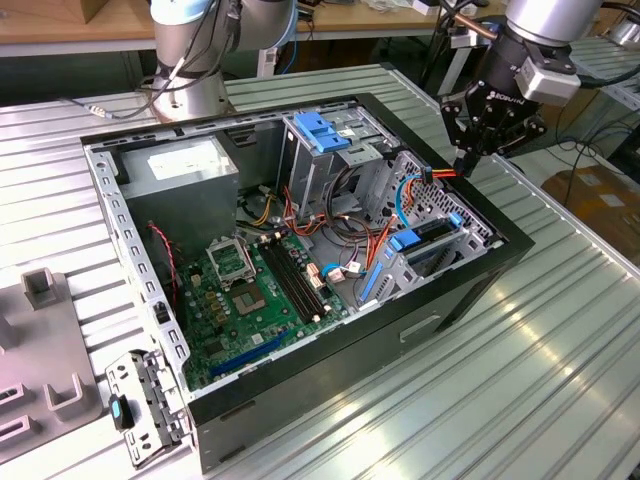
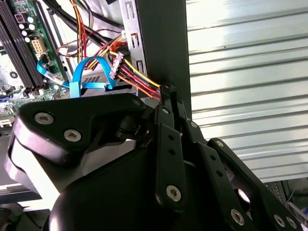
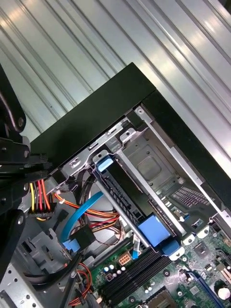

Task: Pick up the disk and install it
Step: 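Insert the first disk wire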

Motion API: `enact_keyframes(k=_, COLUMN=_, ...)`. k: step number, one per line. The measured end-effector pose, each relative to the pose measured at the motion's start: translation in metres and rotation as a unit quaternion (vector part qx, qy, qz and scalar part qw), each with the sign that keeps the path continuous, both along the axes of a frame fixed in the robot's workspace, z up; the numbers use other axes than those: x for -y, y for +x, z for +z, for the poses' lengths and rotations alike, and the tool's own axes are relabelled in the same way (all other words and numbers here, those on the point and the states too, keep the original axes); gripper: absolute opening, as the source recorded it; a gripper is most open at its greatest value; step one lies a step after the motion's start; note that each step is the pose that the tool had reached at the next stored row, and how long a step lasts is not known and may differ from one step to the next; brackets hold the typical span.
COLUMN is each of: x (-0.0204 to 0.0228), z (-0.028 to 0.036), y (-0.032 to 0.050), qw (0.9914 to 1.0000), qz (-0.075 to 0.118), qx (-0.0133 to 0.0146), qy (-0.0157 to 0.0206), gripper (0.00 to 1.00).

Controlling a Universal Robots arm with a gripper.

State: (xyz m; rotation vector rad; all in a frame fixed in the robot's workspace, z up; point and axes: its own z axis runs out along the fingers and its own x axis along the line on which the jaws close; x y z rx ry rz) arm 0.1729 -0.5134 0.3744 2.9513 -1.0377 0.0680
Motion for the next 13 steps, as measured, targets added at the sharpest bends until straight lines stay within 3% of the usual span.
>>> enact_keyframes(k=5, x=0.0000, z=0.0000, y=0.0000, qw=1.00000, qz=0.000, qx=-0.0003, qy=-0.0002, gripper=0.16)
enact_keyframes(k=7, x=0.0000, z=-0.0056, y=0.0000, qw=1.00000, qz=0.000, qx=-0.0004, qy=0.0001, gripper=0.24)
enact_keyframes(k=8, x=0.0006, z=0.0030, y=0.0001, qw=0.99998, qz=0.000, qx=-0.0003, qy=-0.0059, gripper=0.24)
enact_keyframes(k=9, x=0.0082, z=0.0018, y=0.0001, qw=0.99998, qz=0.000, qx=-0.0004, qy=-0.0060, gripper=0.24)
enact_keyframes(k=10, x=0.0138, z=-0.0032, y=0.0000, qw=0.99998, qz=0.000, qx=-0.0004, qy=-0.0058, gripper=0.24)
enact_keyframes(k=13, x=0.0139, z=-0.0053, y=0.0000, qw=0.99998, qz=0.000, qx=-0.0004, qy=-0.0061, gripper=0.24)
